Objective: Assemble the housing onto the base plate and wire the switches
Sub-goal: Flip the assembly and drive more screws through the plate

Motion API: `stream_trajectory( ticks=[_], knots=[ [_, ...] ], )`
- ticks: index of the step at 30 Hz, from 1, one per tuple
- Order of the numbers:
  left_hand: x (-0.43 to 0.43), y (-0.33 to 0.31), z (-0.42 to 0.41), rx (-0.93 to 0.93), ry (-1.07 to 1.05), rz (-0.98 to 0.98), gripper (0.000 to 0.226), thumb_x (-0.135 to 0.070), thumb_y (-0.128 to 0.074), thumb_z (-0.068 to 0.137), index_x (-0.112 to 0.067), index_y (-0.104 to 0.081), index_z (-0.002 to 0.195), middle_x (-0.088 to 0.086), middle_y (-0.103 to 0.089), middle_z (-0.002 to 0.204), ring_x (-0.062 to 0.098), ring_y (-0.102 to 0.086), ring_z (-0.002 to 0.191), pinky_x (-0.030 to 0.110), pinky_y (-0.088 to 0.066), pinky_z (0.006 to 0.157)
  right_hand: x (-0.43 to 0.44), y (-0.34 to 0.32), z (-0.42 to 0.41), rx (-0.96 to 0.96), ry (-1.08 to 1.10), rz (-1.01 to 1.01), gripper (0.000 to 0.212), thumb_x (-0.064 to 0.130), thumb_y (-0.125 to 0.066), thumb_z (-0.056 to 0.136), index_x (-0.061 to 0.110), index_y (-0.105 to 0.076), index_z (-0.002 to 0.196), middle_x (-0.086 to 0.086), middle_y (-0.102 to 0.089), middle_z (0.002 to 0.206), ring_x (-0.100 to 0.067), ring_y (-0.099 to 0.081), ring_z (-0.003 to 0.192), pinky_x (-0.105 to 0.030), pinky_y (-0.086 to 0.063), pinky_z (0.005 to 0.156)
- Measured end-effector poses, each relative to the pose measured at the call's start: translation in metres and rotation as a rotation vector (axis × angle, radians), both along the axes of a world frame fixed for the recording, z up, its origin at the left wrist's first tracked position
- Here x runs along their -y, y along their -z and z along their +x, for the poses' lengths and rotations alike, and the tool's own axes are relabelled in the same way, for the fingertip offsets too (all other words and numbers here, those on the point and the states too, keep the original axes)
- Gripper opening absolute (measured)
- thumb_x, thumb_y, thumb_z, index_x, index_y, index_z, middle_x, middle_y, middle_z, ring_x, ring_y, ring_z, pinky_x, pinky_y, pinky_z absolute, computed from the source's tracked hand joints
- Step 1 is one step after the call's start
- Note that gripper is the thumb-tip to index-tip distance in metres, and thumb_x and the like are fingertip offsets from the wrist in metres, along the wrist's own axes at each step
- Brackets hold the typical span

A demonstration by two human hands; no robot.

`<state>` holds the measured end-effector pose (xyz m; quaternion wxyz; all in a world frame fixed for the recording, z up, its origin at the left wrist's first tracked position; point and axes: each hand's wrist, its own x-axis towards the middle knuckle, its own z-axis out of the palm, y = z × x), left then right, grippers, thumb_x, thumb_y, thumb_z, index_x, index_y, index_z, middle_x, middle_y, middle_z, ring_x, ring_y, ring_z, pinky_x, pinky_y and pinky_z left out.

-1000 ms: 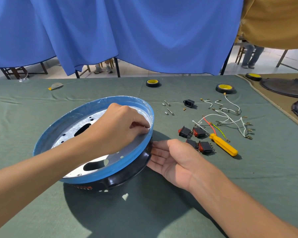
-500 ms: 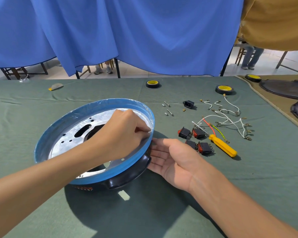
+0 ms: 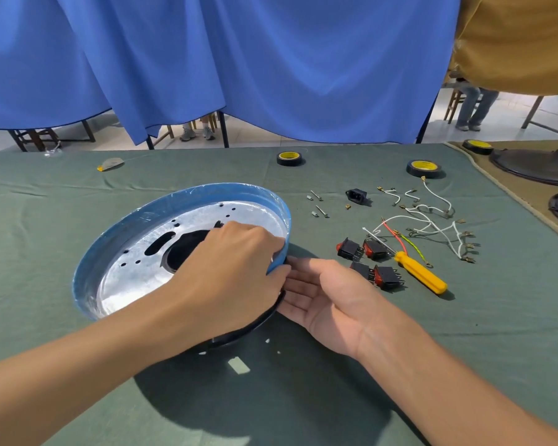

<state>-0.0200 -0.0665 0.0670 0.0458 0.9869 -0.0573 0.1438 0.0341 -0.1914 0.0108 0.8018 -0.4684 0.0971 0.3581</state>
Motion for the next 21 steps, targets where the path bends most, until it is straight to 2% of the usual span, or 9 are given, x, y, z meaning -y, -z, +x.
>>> stream_trajectory(
  ticks=[1, 3, 4, 5, 7, 9, 12, 17, 21],
  knots=[
    [0.0, -0.001, 0.001, 0.017, 0.01, -0.007, 0.037, -0.04, -0.055, 0.093, -0.021, -0.039, 0.066, -0.006, -0.062, 0.086, 0.021, -0.054, 0.077, 0.03, -0.039, 0.068, 0.0, 0.0, 0.0, -0.002, -0.002, 0.004, 0.016, 0.01, -0.058, 0.093, 0.002, -0.068, 0.082, -0.013, -0.071, 0.071, -0.023, -0.069, 0.061, -0.038, -0.058, 0.075],
    [0.001, -0.005, 0.0, 0.047, 0.034, -0.035, 0.032, -0.037, -0.057, 0.093, -0.018, -0.044, 0.071, -0.005, -0.063, 0.119, 0.024, -0.06, 0.098, 0.033, -0.045, 0.081, 0.0, -0.001, -0.001, -0.011, -0.002, 0.012, 0.016, 0.01, -0.058, 0.092, 0.002, -0.068, 0.082, -0.014, -0.072, 0.073, -0.023, -0.07, 0.063, -0.037, -0.058, 0.076],
    [0.001, -0.006, -0.001, 0.061, 0.034, -0.045, 0.029, -0.036, -0.057, 0.093, -0.017, -0.049, 0.072, -0.006, -0.063, 0.121, 0.023, -0.06, 0.097, 0.033, -0.045, 0.082, 0.0, -0.002, -0.001, -0.014, -0.002, 0.018, 0.016, 0.01, -0.058, 0.093, 0.002, -0.067, 0.082, -0.014, -0.072, 0.072, -0.023, -0.07, 0.064, -0.037, -0.058, 0.076],
    [0.001, -0.008, -0.001, 0.073, 0.023, -0.044, 0.029, -0.036, -0.057, 0.093, -0.016, -0.053, 0.072, -0.006, -0.066, 0.104, 0.021, -0.059, 0.085, 0.031, -0.044, 0.073, 0.0, -0.002, -0.001, -0.016, -0.003, 0.026, 0.015, 0.009, -0.058, 0.093, 0.003, -0.067, 0.082, -0.013, -0.072, 0.072, -0.023, -0.07, 0.064, -0.037, -0.058, 0.075],
    [-0.001, -0.01, -0.001, 0.09, -0.01, -0.034, 0.031, -0.036, -0.057, 0.093, -0.017, -0.055, 0.069, -0.002, -0.054, 0.063, 0.02, -0.046, 0.063, 0.031, -0.034, 0.06, 0.0, -0.002, -0.001, -0.021, -0.012, 0.039, 0.013, 0.009, -0.059, 0.092, 0.003, -0.066, 0.084, -0.013, -0.072, 0.072, -0.023, -0.071, 0.064, -0.037, -0.058, 0.075],
    [-0.003, -0.014, 0.0, 0.075, -0.032, -0.056, 0.029, -0.036, -0.058, 0.092, -0.016, -0.061, 0.071, -0.001, -0.047, 0.052, 0.019, -0.045, 0.058, 0.034, -0.038, 0.059, 0.0, -0.002, -0.002, -0.029, -0.014, 0.046, 0.011, 0.008, -0.059, 0.092, 0.002, -0.065, 0.085, -0.013, -0.073, 0.072, -0.022, -0.072, 0.064, -0.037, -0.058, 0.075],
    [-0.005, -0.015, 0.0, 0.031, -0.048, -0.105, 0.027, -0.038, -0.061, 0.089, -0.015, -0.07, 0.078, 0.001, -0.054, 0.055, 0.021, -0.058, 0.066, 0.038, -0.05, 0.067, 0.0, -0.002, -0.002, -0.025, -0.012, 0.051, 0.013, 0.008, -0.056, 0.093, 0.004, -0.065, 0.084, -0.011, -0.072, 0.068, -0.02, -0.071, 0.06, -0.035, -0.057, 0.074],
    [-0.013, -0.013, -0.003, 0.053, -0.062, -0.148, 0.027, -0.043, -0.064, 0.081, -0.018, -0.067, 0.071, 0.001, -0.044, 0.049, 0.019, -0.05, 0.056, 0.034, -0.049, 0.061, -0.001, -0.002, -0.003, -0.025, -0.016, 0.058, 0.015, 0.005, -0.055, 0.093, 0.006, -0.066, 0.083, -0.011, -0.072, 0.068, -0.019, -0.07, 0.061, -0.032, -0.058, 0.069],
    [-0.016, -0.015, -0.003, 0.001, -0.066, -0.196, 0.023, -0.047, -0.066, 0.077, -0.026, -0.073, 0.08, 0.001, -0.064, 0.062, 0.018, -0.063, 0.064, 0.033, -0.053, 0.067, -0.001, -0.003, -0.004, -0.046, -0.027, 0.064, 0.014, 0.006, -0.058, 0.093, 0.006, -0.066, 0.082, -0.011, -0.072, 0.068, -0.018, -0.07, 0.057, -0.028, -0.058, 0.059]
  ],
)
